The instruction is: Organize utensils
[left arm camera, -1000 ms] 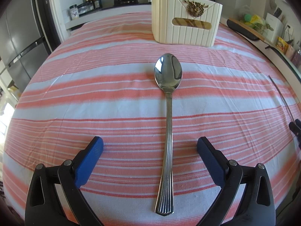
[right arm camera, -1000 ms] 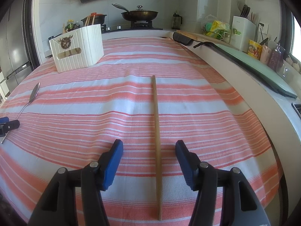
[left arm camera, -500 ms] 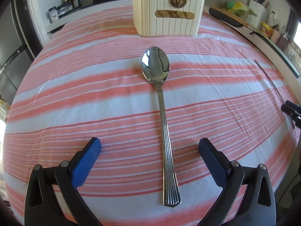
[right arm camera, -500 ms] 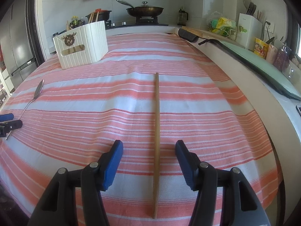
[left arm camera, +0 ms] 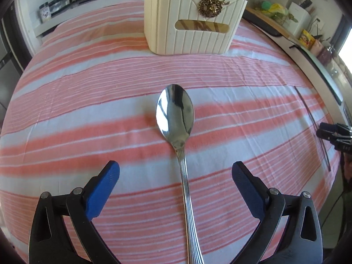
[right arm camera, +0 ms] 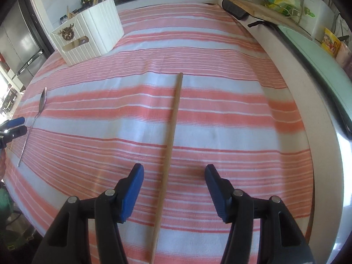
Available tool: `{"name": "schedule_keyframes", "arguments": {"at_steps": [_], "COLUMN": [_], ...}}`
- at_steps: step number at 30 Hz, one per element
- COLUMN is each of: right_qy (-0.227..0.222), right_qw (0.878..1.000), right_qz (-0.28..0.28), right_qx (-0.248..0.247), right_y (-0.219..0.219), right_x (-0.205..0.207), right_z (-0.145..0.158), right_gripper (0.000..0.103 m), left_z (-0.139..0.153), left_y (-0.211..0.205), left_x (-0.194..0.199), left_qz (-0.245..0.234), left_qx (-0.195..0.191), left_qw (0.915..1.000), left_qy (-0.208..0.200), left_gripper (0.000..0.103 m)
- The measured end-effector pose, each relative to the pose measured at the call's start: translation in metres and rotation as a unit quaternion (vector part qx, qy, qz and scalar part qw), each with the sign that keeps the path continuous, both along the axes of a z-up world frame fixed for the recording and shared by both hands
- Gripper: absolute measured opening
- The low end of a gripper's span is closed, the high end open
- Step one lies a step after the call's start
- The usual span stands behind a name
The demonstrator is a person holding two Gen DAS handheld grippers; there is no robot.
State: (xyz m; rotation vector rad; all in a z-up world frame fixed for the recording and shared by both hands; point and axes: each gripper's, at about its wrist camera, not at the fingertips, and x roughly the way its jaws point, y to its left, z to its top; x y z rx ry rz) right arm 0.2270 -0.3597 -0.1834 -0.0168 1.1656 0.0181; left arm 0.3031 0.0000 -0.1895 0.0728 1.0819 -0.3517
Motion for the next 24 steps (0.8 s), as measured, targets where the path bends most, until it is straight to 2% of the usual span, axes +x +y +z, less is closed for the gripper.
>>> {"name": "schedule_keyframes", "arguments": {"at_steps": [6,9,10,11,12,13,14,15,16,20,24], "right_qy": [-0.019,-0.030,-0.032,-0.032,-0.030,-0.028,-0.024,-0.020,-0.015,-0.024,-0.091], "right_qw": [0.999,0.999,0.999,0.999,0.999,0.999,0.999,0.999,0.999,1.000,0.995], "right_qz": [0.023,0.025,0.026,0.027,0.029,0.031,0.032,0.030,0.026,0.008,0.011], "right_qx": [-0.026,-0.025,-0.026,-0.027,-0.029,-0.030,-0.027,-0.027,-0.028,-0.006,0.028], "right_y": [0.005,0.004,0.004,0.005,0.007,0.008,0.010,0.010,0.011,0.011,0.019], "right_x": [0.026,0.045,0.052,0.060,0.067,0.072,0.078,0.083,0.087,0.090,0.070], "right_z": [-0.003,-0.005,-0.005,-0.005,-0.005,-0.004,-0.003,-0.002,-0.002,0.008,0.048], "right_gripper": [0.061,0.061,0.059,0.059,0.055,0.049,0.034,0.016,0.007,0.006,0.006], "left_z": [-0.013,-0.012,-0.012,-0.011,-0.009,-0.007,-0.005,-0.003,-0.002,0.007,0.037], "left_y": [-0.015,-0.016,-0.016,-0.017,-0.019,-0.022,-0.024,-0.026,-0.027,-0.020,-0.009], "left_x": [0.026,0.034,0.036,0.037,0.037,0.036,0.035,0.034,0.034,0.027,0.003], "left_qz": [0.001,0.003,0.005,0.005,0.002,-0.004,-0.012,-0.020,-0.024,-0.011,-0.002], "left_qx": [0.051,0.046,0.043,0.042,0.043,0.044,0.044,0.045,0.044,0.040,0.014], "left_qw": [0.9986,0.9989,0.9990,0.9991,0.9990,0.9988,0.9986,0.9983,0.9982,0.9979,0.9956], "left_qy": [-0.011,-0.007,-0.006,-0.008,-0.013,-0.020,-0.027,-0.032,-0.033,-0.051,-0.093], "left_gripper": [0.103,0.102,0.100,0.093,0.088,0.073,0.053,0.043,0.042,0.041,0.041]}}
